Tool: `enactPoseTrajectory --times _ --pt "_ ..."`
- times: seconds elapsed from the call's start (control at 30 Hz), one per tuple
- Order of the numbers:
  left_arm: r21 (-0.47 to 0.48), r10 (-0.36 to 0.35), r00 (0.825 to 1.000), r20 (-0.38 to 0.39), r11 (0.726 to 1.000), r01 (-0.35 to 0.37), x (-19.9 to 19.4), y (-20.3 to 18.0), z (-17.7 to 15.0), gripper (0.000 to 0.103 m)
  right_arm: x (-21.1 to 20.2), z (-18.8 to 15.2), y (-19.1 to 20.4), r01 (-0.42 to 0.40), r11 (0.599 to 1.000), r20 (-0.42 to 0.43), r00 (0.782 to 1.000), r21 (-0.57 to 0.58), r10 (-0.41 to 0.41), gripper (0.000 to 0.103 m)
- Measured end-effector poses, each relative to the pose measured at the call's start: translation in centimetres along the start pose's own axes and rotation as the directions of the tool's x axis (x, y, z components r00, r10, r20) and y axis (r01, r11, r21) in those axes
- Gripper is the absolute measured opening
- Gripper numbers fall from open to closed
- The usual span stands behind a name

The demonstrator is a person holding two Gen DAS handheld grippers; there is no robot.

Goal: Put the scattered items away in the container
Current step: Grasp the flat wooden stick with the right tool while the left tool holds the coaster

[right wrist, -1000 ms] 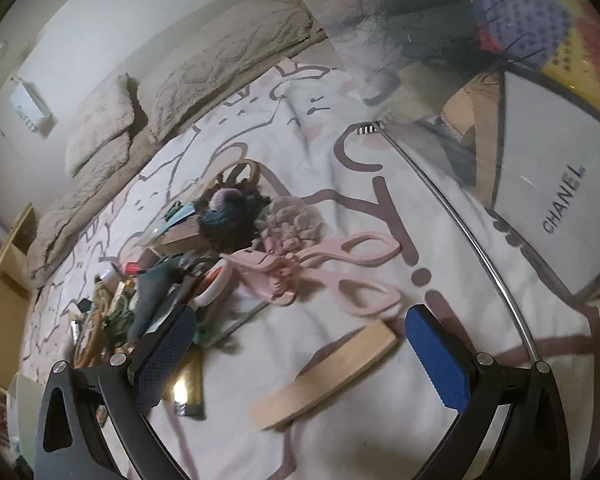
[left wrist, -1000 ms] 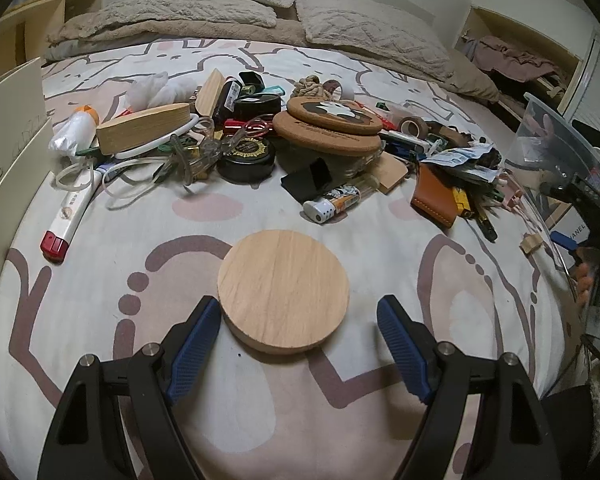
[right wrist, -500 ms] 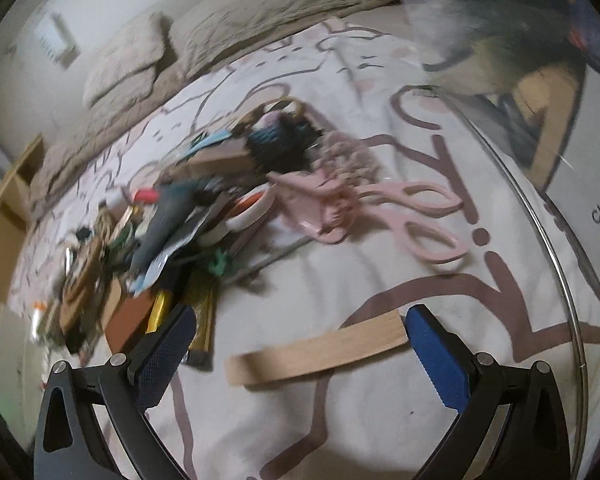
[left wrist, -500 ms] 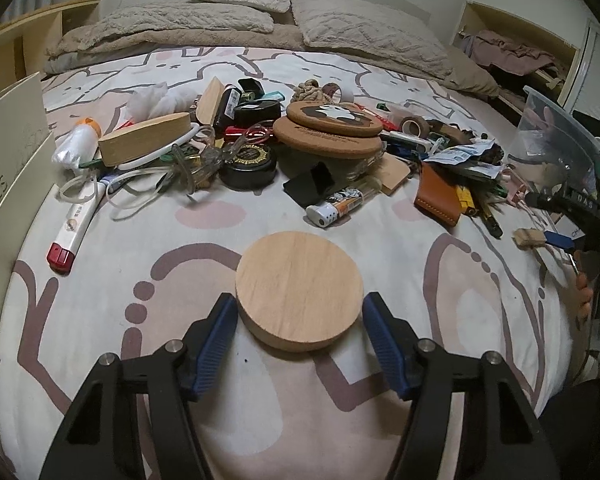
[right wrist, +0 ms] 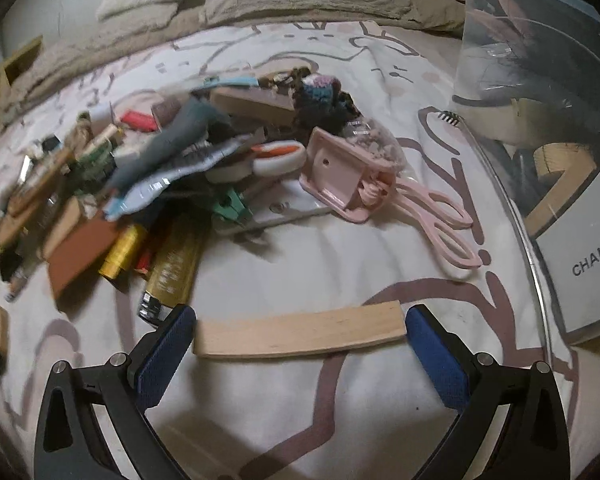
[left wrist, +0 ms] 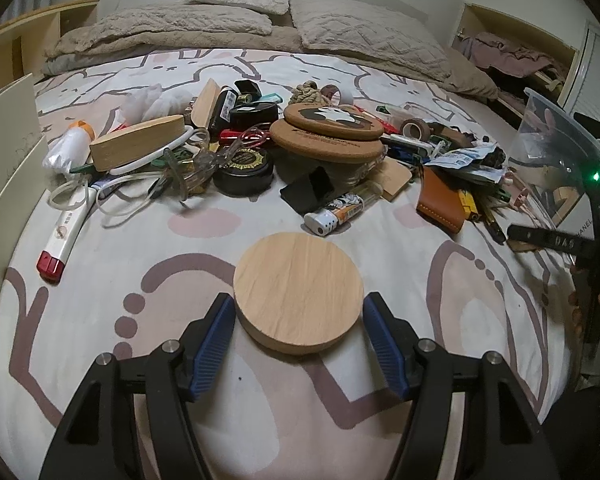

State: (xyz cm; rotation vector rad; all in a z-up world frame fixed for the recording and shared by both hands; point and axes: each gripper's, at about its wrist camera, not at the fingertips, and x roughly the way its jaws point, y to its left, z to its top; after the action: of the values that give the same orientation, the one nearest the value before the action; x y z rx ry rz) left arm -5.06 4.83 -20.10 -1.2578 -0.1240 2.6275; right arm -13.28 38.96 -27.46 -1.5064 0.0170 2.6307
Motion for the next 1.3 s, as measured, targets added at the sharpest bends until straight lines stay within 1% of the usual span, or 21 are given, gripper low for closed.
enactPoseTrajectory --times 0.1,0.27,0.37,0.4,0.53,0.57,0.6,0.63,0.73,0.87,0.97,1.17,1.3 --pt "0.000 0.006 1.000 0.003 1.000 -0.006 0.3 0.0 0.1 0.068 0.1 -0.1 0.5 0.022 0.999 -0.010 1.000 -0.032 -0.023 0.103" --pt "0.013 0.017 1.000 0.010 1.000 -0.017 0.7 -0.2 0.2 0.071 -0.3 0.0 1.3 0.074 0.995 -0.002 0.997 -0.060 -0.075 0.103" --pt "0.017 0.012 1.000 0.010 1.000 -0.012 0.9 -0.4 0.3 0.077 -0.5 0.1 1.9 0.112 0.991 0.012 0.994 -0.073 -0.111 0.102" --pt "0.022 0.014 1.000 0.010 1.000 -0.014 0.9 -0.5 0.2 0.078 -0.6 0.1 2.0 0.116 0.990 0.016 0.993 -0.079 -0.116 0.099" --pt "0.027 0.020 1.000 0.010 0.999 -0.020 1.0 -0.7 0.3 0.078 -0.7 0.1 2.5 0.115 0.989 0.023 0.993 -0.090 -0.113 0.099" --pt "0.025 0.022 1.000 0.012 0.999 -0.022 1.1 -0.7 0.3 0.076 -0.8 0.1 2.6 0.113 0.990 0.028 0.993 -0.090 -0.111 0.099" --pt "0.023 0.030 0.999 0.012 0.999 -0.030 1.1 -0.7 0.3 0.070 -1.1 0.1 2.6 0.110 0.990 0.036 0.994 -0.085 -0.107 0.099" --pt "0.018 0.033 0.999 0.013 0.999 -0.033 1.1 -0.6 0.3 0.069 -1.3 0.2 2.6 0.108 0.991 0.047 0.993 -0.077 -0.105 0.099" --pt "0.006 0.022 1.000 0.020 1.000 -0.022 1.0 -0.3 0.5 0.069 -2.0 0.3 2.3 0.133 0.990 0.079 0.988 -0.038 -0.129 0.099" --pt "-0.004 0.018 0.999 0.034 1.000 -0.018 0.6 -0.1 0.7 0.069 -2.9 0.5 1.9 0.106 0.994 0.117 0.987 0.013 -0.107 0.099" --pt "-0.012 0.014 0.999 0.048 1.000 -0.014 0.1 0.1 0.8 0.069 -3.2 0.6 1.7 0.090 0.996 0.126 0.988 0.029 -0.093 0.099" --pt "-0.037 0.002 0.998 0.067 0.999 0.000 -1.1 0.7 0.9 0.069 -4.3 0.4 2.8 0.068 0.998 0.155 0.986 0.006 -0.068 0.099" --pt "-0.037 -0.002 0.997 0.076 0.999 0.005 -1.8 0.7 0.9 0.069 -5.7 0.1 4.5 0.044 0.998 0.198 0.979 -0.033 -0.036 0.099"
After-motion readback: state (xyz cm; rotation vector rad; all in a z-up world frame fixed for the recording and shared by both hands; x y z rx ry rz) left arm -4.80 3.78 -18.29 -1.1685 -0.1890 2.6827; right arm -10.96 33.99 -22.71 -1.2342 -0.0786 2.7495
